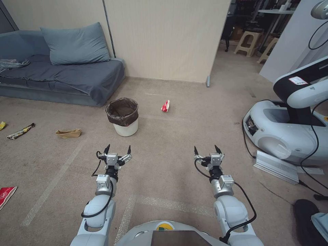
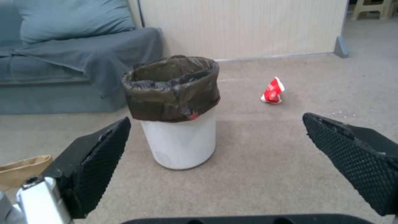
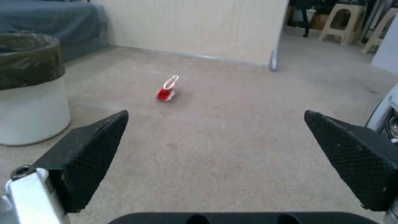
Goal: Pick up the trash bin, then pick up the garbage from the floor and place it into the trash bin.
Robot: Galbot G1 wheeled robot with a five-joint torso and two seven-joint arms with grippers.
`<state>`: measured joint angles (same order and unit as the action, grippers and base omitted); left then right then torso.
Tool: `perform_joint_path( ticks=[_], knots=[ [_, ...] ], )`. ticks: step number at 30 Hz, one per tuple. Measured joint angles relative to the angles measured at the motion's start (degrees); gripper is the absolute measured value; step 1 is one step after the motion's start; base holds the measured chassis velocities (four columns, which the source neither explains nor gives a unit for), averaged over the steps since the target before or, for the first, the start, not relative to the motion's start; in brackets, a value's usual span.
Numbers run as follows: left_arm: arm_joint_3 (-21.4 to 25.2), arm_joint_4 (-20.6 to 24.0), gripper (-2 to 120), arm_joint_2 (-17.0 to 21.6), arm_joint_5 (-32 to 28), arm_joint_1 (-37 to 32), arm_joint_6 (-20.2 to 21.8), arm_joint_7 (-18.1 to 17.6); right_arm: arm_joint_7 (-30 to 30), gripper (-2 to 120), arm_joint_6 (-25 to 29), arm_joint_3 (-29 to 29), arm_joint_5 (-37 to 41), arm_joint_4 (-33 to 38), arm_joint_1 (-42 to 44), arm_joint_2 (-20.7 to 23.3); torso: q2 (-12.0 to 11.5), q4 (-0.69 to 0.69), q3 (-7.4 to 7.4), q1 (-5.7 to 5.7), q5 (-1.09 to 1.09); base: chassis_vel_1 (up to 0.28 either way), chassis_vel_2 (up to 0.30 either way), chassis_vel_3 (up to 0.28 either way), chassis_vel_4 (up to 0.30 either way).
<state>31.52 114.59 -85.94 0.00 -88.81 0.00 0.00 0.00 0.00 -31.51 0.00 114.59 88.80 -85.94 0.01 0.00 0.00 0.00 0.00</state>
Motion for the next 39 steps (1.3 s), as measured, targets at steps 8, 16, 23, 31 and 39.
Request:
perform_joint_path(
  ticks=[8, 16, 23, 31, 39],
  knots=[
    [0.0, 0.0, 100, 0.0, 0.0, 0.0, 0.0, 0.0, 0.0, 100, 0.0, 0.0, 0.0, 0.0, 0.0, 0.0, 0.0, 0.00, 0.00, 0.00, 0.00, 0.000, 0.000, 0.000, 0.000],
    [0.0, 0.1, 100, 0.0, 0.0, -0.1, 0.2, -0.1, 0.0, 100, 0.0, 0.0, 0.0, 0.2, 0.1, 0.0, 0.0, 0.00, 0.00, 0.00, 0.00, 0.000, 0.000, 0.000, 0.000],
    [-0.3, 4.4, 100, 1.2, -0.7, -1.4, 4.7, -2.7, -0.1, 100, -0.8, -0.9, -0.3, 4.6, 3.5, -1.2, 0.0, 0.00, 0.00, 0.00, 0.00, 0.000, 0.000, 0.000, 0.000],
    [-1.0, 15.1, 100, 3.7, -2.2, -4.4, 13.1, -7.7, -0.3, 100, -2.5, -2.9, -1.4, 16.5, 13.4, -3.8, 0.0, -0.03, -0.01, 0.00, -0.02, 0.000, 0.000, 0.000, 0.000],
    [-2.5, 23.6, 100, 6.1, -3.7, -7.4, 24.1, -15.0, -0.9, 100, -3.9, -5.1, -2.5, 25.1, 20.0, -6.3, 0.0, -0.02, -0.01, 0.00, -0.01, 0.000, 0.000, 0.000, 0.000]
  ],
)
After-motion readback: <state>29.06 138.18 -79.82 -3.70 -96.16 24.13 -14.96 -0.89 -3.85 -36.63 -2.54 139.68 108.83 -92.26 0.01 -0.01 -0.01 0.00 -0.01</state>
